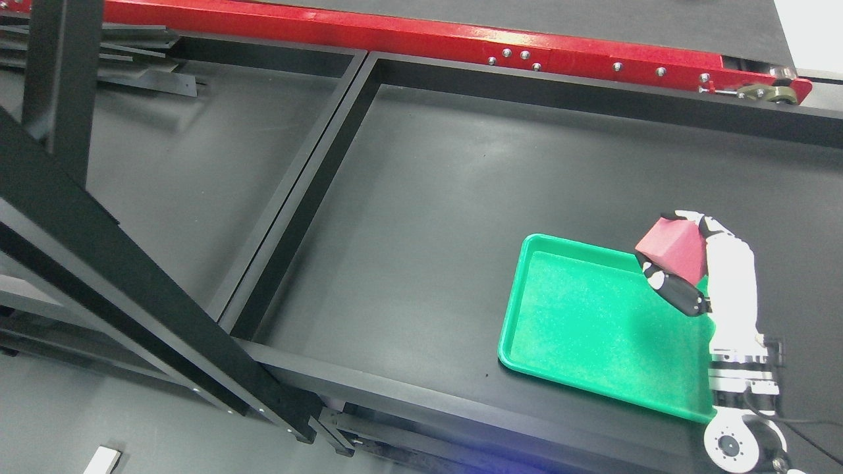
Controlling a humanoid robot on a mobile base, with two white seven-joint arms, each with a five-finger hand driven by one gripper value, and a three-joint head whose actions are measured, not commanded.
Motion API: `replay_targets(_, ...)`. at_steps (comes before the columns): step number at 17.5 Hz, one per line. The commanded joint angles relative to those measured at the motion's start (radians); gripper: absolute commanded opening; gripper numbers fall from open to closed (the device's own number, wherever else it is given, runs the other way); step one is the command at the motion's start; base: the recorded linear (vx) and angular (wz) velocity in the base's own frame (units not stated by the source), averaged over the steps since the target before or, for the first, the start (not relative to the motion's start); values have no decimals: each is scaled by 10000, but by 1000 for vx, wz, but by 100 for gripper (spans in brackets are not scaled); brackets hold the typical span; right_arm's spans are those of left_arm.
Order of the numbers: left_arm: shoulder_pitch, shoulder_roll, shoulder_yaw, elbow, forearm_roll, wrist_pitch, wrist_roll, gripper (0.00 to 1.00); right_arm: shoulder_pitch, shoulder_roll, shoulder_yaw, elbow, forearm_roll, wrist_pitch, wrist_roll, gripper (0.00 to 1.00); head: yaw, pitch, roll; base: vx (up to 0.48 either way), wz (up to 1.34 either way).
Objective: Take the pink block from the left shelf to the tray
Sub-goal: 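Lift the pink cube out of the green tray with the right hand, then turn and drive toward the white table holding the pink cube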
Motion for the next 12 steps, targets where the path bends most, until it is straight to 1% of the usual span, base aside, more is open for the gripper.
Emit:
replay_targets(1,93,175,0,0,-15,0,8,100,73,87,-182,-213,-24,-3,-5,3,0,0,0,-1,11)
replay_targets(7,93,175,0,0,-15,0,8,100,88,87,-182,-198,-24,-3,-5,3,0,0,0,-13,38)
replay_targets(12,93,175,0,0,-15,0,8,100,88,72,-166,-198,-24,-3,-5,3,0,0,0,-44,160)
